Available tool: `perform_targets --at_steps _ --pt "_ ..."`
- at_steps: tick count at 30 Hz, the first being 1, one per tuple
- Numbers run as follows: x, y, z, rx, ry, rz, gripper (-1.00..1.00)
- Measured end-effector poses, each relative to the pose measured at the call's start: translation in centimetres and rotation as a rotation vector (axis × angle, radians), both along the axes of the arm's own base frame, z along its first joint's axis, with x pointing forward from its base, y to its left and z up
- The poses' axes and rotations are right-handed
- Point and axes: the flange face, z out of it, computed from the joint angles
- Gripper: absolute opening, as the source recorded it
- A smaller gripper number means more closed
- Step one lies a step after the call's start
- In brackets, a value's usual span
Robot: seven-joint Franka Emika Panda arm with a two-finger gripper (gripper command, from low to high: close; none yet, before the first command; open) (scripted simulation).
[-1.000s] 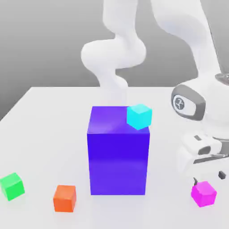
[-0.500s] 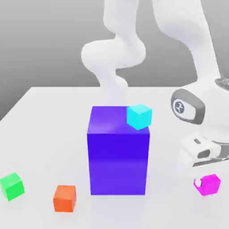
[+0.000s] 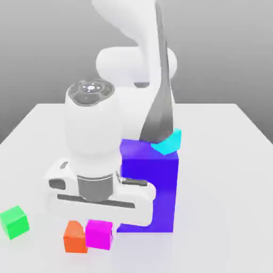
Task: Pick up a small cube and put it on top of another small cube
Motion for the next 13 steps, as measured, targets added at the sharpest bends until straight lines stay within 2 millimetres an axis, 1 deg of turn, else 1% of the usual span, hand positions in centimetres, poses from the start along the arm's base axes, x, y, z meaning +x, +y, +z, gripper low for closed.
perform_targets --at_steps 2,4,5,6,7,9,10,13 --pt "-2.3 -5.0 0.4 0.003 -0.005 -0.077 -1.0" --pt "-5.4 -10.0 0.6 0.007 -0.013 -0.166 -1.0" --pt "-7.0 -12.5 0.2 0.009 -0.018 -0.212 -1.0" --pt "-8.4 -14.6 -0.7 0.009 -0.023 -0.251 -1.0" --pt "-9.1 -15.6 -1.8 0.009 -0.025 -0.27 -1.0" --pt "-9.8 -16.3 -4.2 0.009 -0.025 -0.286 -1.0" --pt "-10.0 -16.4 -5.1 0.01 -0.025 -0.289 1.0" --pt "-10.0 -16.4 -5.1 0.01 -0.025 -0.289 1.0"
